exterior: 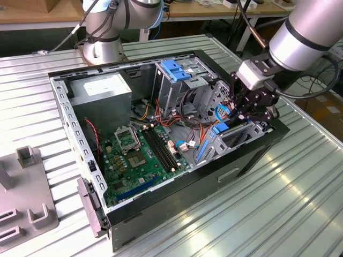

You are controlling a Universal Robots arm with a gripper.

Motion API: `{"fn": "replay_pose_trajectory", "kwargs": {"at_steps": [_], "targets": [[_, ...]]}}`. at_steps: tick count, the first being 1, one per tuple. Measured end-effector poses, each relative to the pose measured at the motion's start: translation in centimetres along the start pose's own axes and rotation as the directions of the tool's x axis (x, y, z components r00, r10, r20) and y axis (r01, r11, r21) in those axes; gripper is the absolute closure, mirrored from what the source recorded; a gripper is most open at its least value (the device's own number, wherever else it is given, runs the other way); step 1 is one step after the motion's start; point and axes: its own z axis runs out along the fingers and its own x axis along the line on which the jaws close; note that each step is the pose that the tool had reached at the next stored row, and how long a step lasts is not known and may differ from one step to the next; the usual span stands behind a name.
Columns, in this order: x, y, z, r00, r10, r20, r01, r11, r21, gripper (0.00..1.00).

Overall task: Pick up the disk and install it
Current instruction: 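Insert the second disk wire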

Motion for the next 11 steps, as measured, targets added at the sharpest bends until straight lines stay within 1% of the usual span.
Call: {"fn": "replay_pose_trajectory", "kwargs": {"at_steps": [2, 10, 11], "targets": [[0.05, 0.01, 0.32, 1.0000, 0.000, -0.0006, 0.000, 1.0000, 0.0000, 0.84], [0.07, 0.01, 0.37, 1.0000, 0.000, 0.0006, 0.000, 1.0000, 0.0001, 0.83], [0.05, 0.01, 0.26, 1.0000, 0.000, 0.0003, 0.000, 1.0000, 0.0001, 0.76]]}}
